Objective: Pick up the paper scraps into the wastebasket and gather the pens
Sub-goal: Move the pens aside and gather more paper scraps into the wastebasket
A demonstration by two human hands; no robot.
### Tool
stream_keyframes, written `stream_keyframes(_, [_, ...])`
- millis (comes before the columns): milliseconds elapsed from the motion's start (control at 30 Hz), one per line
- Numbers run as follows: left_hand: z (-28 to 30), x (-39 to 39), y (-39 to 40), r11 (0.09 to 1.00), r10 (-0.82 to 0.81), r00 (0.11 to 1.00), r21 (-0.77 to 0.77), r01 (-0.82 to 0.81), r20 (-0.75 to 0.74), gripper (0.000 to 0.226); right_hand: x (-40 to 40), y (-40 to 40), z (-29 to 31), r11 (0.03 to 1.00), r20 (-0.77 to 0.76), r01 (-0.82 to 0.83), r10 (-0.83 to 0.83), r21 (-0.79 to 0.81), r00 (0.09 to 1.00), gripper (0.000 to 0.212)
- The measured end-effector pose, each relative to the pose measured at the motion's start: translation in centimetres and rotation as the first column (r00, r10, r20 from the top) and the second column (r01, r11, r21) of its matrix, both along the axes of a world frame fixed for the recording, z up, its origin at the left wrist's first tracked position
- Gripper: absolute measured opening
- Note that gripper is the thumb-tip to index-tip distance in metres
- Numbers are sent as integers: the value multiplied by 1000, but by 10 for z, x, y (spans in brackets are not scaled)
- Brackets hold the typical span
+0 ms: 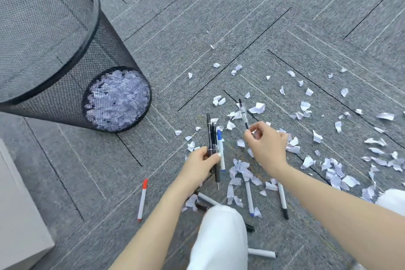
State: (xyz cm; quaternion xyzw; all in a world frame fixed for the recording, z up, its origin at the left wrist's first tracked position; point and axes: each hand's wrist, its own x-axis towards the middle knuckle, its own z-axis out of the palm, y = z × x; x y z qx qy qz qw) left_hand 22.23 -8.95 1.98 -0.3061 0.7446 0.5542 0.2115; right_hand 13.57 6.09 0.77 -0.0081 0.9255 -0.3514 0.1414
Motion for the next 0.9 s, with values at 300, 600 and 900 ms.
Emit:
stream_keyframes(300, [2,13,-48,956,286,958,-60,-288,-31,13,32,-79,11,969,159,-176,204,-172,966,11])
stream_keyframes(600, [-9,46,-97,849,162,981,-522,-85,104,27,61,-126,-1,932,343,-362,347,-24,873,18])
stream_keyframes(900, [-10,44,-88,743,247,969,-639,-201,-17,33,42,-122,-4,900,47,-437,436,-10,898,15])
